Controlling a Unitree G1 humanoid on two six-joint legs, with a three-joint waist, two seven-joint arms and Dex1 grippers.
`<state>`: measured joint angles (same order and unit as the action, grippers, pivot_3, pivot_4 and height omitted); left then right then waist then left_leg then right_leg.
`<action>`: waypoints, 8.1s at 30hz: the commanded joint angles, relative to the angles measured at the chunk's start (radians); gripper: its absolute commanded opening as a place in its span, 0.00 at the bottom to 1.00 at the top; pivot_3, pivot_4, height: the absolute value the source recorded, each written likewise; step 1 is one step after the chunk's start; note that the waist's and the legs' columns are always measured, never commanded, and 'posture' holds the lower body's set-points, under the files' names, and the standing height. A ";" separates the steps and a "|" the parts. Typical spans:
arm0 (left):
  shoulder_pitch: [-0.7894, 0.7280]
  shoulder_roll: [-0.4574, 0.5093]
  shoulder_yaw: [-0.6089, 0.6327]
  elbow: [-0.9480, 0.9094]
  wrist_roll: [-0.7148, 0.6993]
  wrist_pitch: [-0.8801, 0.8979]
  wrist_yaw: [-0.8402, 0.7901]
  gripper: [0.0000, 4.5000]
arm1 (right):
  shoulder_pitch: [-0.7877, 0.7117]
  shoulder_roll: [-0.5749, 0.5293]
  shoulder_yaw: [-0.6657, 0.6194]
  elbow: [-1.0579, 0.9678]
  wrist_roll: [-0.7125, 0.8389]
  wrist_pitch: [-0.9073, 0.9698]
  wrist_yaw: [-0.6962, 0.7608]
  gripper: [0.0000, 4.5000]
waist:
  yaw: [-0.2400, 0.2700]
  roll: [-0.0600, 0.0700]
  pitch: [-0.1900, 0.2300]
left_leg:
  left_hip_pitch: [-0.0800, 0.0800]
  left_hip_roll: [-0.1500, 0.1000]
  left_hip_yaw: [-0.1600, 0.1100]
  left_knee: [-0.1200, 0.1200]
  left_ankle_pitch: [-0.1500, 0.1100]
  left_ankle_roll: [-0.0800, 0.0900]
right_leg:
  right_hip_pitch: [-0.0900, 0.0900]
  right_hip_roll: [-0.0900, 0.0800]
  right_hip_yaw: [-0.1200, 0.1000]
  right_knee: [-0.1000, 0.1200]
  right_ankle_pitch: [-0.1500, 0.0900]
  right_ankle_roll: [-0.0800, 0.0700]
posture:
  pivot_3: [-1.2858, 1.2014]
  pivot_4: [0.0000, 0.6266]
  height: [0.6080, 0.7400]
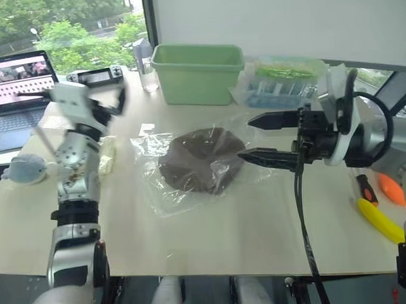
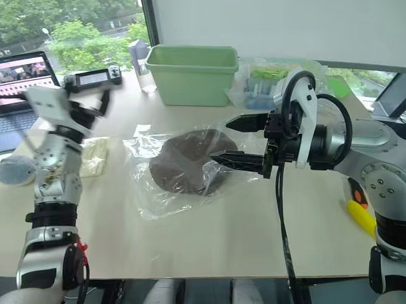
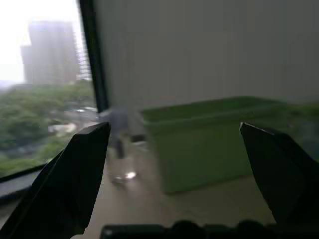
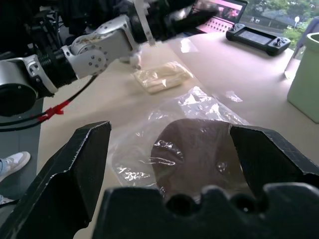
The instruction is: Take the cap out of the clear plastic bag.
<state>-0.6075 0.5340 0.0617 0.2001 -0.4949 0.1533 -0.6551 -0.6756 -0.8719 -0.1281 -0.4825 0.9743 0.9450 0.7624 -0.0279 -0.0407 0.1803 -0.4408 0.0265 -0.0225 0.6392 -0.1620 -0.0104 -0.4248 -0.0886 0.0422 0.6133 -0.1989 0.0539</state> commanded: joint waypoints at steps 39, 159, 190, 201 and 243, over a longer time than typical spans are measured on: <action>0.036 0.294 -0.022 -0.431 -0.155 0.537 -0.447 0.99 | 0.491 0.482 0.127 0.253 0.982 -0.094 -1.272 1.00 | 0.010 0.002 0.001 | 0.005 0.021 -0.001 -0.001 0.000 0.000 | 0.000 0.024 0.003 0.004 -0.008 -0.015 | 0.52 0.24 1.00; 0.030 0.293 -0.052 -0.393 -0.112 0.541 -0.553 1.00 | 0.036 0.461 0.411 0.195 -0.815 -0.448 -0.049 0.00 | -0.016 0.002 0.001 | 0.010 0.023 0.018 -0.004 -0.001 0.000 | -0.015 0.032 0.029 0.018 -0.006 -0.009 | 0.52 0.24 1.00; 0.100 0.029 -0.362 -0.261 0.515 -0.187 -0.181 1.00 | -0.052 0.520 0.376 0.353 -0.920 -0.538 -0.109 0.00 | -0.010 0.002 0.000 | 0.010 0.023 0.018 -0.003 0.000 -0.001 | -0.014 0.032 0.029 0.018 -0.005 -0.010 | 0.52 0.24 1.00; 0.013 0.036 -0.453 -0.040 0.833 -0.402 -0.066 1.00 | -0.050 0.513 0.368 0.339 -0.928 -0.518 -0.110 0.00 | -0.010 0.002 0.000 | 0.011 0.023 0.018 -0.003 0.000 -0.001 | -0.014 0.032 0.029 0.018 -0.004 -0.009 | 0.52 0.24 1.00; -0.086 0.196 -0.410 -0.058 0.752 -0.296 -0.280 0.01 | -0.049 0.497 0.384 0.361 -0.955 -0.554 -0.085 0.00 | -0.016 0.002 0.000 | 0.015 0.023 0.018 -0.002 0.000 -0.001 | -0.011 0.032 0.029 0.018 -0.006 -0.013 | 0.52 0.24 1.00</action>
<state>-0.6666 0.7189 -0.3535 0.0531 0.1739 -0.1074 -0.9924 -0.7029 -0.3745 0.2653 -0.0967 0.0209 0.4125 0.6753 -0.0442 -0.0390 0.1806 -0.4260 0.0496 -0.0040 0.6370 -0.1622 -0.0113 -0.4352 -0.0570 0.0711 0.6315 -0.2054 0.0410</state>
